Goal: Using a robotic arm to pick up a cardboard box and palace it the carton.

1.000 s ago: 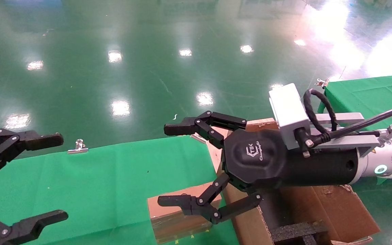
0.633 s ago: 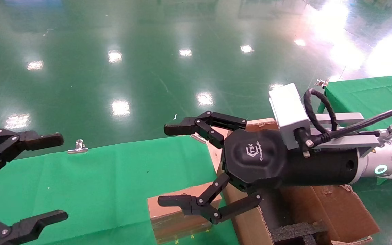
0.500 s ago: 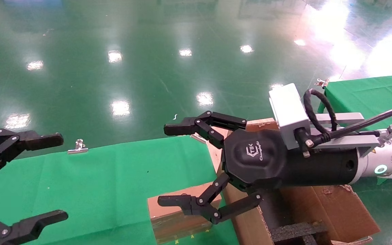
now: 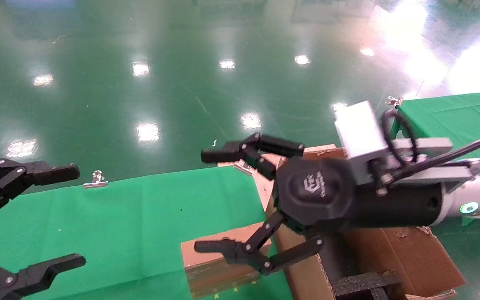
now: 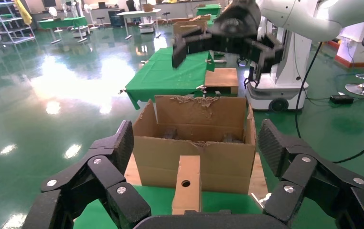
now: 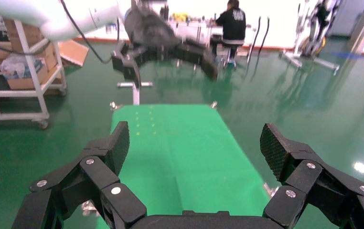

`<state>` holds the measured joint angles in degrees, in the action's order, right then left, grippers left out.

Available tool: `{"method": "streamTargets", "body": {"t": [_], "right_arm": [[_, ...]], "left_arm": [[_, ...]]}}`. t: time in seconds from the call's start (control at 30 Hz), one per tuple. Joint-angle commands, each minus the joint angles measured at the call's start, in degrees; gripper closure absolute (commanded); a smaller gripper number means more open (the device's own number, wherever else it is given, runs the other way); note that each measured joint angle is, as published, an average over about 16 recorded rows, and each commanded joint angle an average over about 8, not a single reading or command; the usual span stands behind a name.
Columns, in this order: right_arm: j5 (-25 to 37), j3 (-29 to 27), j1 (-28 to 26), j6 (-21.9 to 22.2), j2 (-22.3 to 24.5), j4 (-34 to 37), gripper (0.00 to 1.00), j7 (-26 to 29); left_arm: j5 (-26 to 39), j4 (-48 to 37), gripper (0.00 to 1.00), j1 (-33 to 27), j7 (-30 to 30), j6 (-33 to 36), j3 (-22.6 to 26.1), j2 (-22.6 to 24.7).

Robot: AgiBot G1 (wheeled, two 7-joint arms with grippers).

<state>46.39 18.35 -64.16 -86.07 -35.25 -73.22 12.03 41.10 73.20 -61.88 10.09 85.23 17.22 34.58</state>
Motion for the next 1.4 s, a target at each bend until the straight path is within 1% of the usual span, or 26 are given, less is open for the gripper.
{"method": "streamTargets", "body": {"t": [0.03,0.17,0.33,0.5,1.0,1.3,1.33,1.4], "right_arm": [[0.5,0.2,-0.2,0.0,0.1,0.1,0.00,0.0],[8.1,3.9,-5.0,-1.4,-0.9,0.8,0.00,1.8],[18.2,9.6,-11.6,-3.4,-3.5,2.4,0.00,3.7],[24.6,14.9,-15.7,-4.1,-6.6,5.4,0.00,3.2],[34.6,28.0,-23.2,-4.2,-15.9,17.2,0.00,-5.2],[39.8,34.3,-27.5,-3.9,-20.3,21.2,0.00,-10.2],[40.1,34.8,-27.7,-3.9,-20.6,21.6,0.00,-10.6],[40.4,35.6,-28.1,-3.8,-21.2,22.3,0.01,-11.3]], "left_arm": [[0.0,0.0,1.00,0.0,0.0,0.0,0.0,0.0],[0.0,0.0,1.00,0.0,0.0,0.0,0.0,0.0],[0.0,0.0,1.00,0.0,0.0,0.0,0.0,0.0],[0.0,0.0,1.00,0.0,0.0,0.0,0.0,0.0],[0.0,0.0,1.00,0.0,0.0,0.0,0.1,0.0],[-0.1,0.0,1.00,0.0,-0.1,0.0,0.1,0.0],[-0.1,0.0,0.96,0.0,-0.1,0.0,0.1,0.0],[-0.1,0.0,0.71,0.0,-0.1,0.0,0.1,0.0]]}}
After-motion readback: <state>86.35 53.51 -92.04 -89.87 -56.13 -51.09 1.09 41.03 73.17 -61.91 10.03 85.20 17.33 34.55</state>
